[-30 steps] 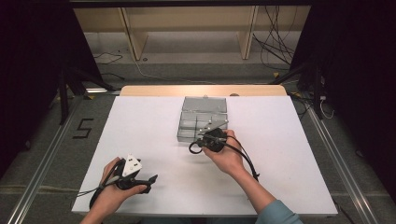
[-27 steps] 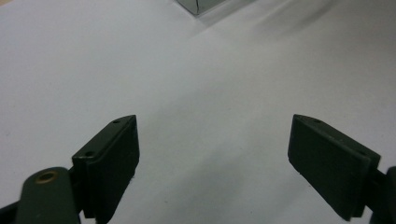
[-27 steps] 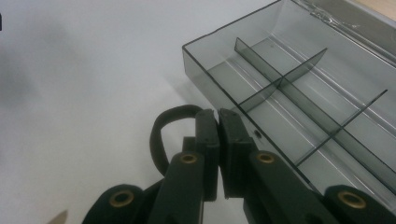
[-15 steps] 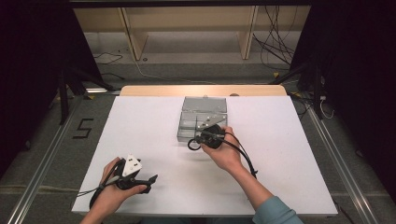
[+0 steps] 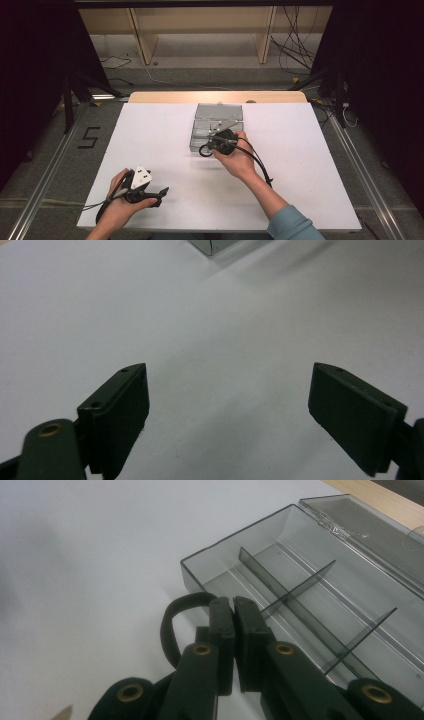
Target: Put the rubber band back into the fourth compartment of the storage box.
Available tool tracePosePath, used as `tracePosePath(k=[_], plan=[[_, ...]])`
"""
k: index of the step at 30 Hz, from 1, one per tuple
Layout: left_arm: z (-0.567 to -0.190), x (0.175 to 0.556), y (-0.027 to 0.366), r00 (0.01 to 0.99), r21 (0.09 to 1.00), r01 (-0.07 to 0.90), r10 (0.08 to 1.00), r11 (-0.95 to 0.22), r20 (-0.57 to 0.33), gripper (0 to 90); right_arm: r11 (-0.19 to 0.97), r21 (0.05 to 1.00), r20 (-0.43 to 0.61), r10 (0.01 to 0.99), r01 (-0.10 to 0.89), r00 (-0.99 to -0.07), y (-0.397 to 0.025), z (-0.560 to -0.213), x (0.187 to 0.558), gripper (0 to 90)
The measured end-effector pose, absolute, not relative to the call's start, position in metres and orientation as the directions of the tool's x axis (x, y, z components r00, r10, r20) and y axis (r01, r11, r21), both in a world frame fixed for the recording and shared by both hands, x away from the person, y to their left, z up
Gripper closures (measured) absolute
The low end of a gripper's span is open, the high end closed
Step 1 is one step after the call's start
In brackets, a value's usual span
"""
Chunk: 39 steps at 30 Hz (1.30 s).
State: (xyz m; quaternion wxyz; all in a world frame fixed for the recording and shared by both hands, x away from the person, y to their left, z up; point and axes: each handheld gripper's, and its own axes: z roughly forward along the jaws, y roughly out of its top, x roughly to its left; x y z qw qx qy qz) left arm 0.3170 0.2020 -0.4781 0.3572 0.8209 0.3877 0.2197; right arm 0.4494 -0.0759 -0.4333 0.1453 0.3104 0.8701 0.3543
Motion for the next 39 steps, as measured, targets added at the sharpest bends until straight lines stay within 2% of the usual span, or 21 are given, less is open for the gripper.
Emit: tracePosePath(k=[39], plan=[[-0.478, 0.317, 0.202, 0.607, 0.754, 0.478, 0.790, -0.451, 0.088, 16.4, 0.544, 0.700, -0.036, 0.675, 0.463, -0.737, -0.065, -0.435, 0.470, 87.8]])
